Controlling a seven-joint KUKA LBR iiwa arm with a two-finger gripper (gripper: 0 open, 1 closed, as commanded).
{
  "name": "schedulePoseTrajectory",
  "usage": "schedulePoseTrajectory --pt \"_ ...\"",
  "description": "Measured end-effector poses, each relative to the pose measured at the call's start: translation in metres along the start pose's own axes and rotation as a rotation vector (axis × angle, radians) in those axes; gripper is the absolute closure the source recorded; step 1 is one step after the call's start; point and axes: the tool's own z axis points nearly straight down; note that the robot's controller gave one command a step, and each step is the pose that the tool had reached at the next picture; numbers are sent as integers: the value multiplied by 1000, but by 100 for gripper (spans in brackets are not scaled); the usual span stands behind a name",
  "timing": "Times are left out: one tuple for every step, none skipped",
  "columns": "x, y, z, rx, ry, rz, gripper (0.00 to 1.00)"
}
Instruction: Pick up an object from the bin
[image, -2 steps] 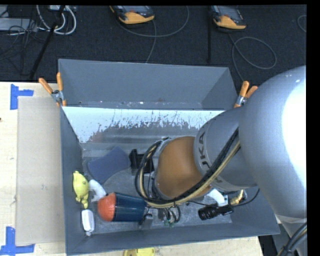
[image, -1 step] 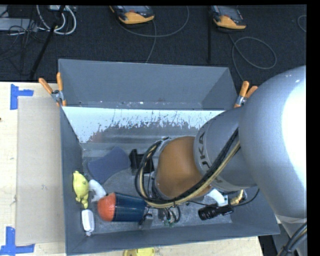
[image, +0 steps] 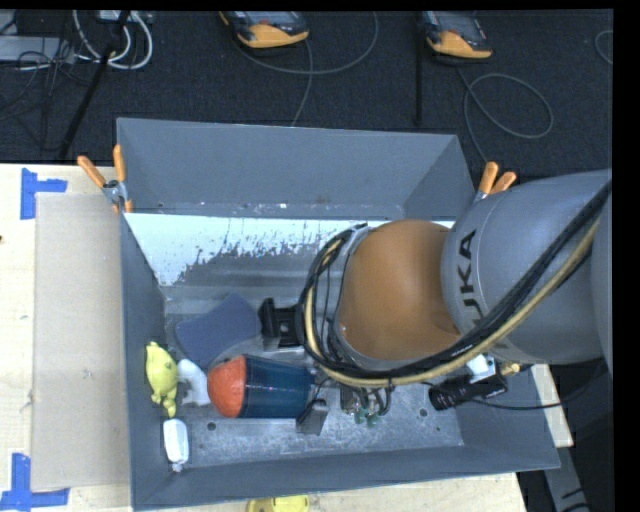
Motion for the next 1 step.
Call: schedulePoseTrajectory --pt "0 0 0 0 0 1 100"
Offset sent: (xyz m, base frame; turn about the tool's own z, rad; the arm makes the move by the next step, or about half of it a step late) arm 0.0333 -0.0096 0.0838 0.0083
